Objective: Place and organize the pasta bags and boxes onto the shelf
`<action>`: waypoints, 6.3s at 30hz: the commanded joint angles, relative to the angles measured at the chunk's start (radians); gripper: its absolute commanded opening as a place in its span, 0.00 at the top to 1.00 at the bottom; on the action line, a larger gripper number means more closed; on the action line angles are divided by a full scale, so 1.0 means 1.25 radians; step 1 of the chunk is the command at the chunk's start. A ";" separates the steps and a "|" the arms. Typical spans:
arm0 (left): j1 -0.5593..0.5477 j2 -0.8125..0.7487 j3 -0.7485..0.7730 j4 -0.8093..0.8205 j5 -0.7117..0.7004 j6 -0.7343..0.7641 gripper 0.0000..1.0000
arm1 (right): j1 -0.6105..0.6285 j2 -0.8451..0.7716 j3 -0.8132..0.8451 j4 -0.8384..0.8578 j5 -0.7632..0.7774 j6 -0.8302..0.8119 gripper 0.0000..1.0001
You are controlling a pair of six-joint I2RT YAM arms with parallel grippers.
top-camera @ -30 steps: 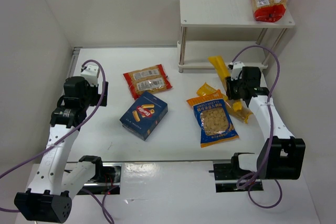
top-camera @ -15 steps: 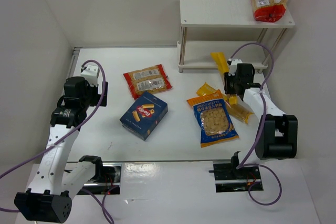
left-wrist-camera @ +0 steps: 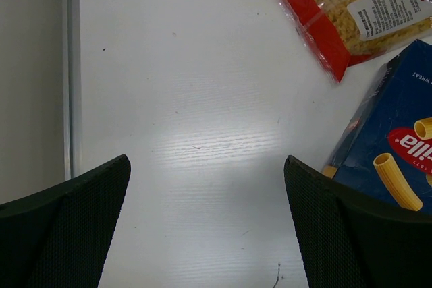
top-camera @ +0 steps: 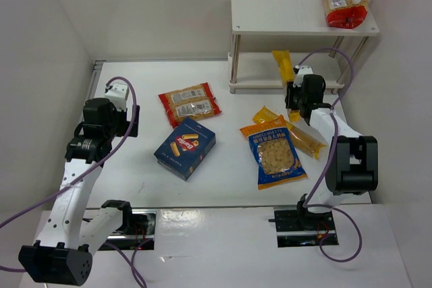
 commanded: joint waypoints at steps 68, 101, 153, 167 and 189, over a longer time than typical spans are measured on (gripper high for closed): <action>0.061 -0.028 -0.008 0.001 0.135 0.048 0.00 | -0.002 0.292 0.296 0.376 0.042 -0.031 1.00; 0.068 -0.020 -0.008 0.001 0.150 0.056 0.00 | 0.093 0.398 0.410 0.452 0.490 -0.428 1.00; 0.068 -0.028 -0.008 -0.006 0.172 0.070 0.00 | -0.033 0.625 0.575 0.620 0.715 -0.717 0.77; 0.076 -0.028 -0.008 -0.006 0.187 0.070 0.00 | -0.055 0.709 0.685 0.533 0.707 -0.708 0.47; 0.083 -0.020 -0.008 -0.006 0.187 0.070 0.00 | -0.016 0.625 0.607 0.376 0.605 -0.567 0.25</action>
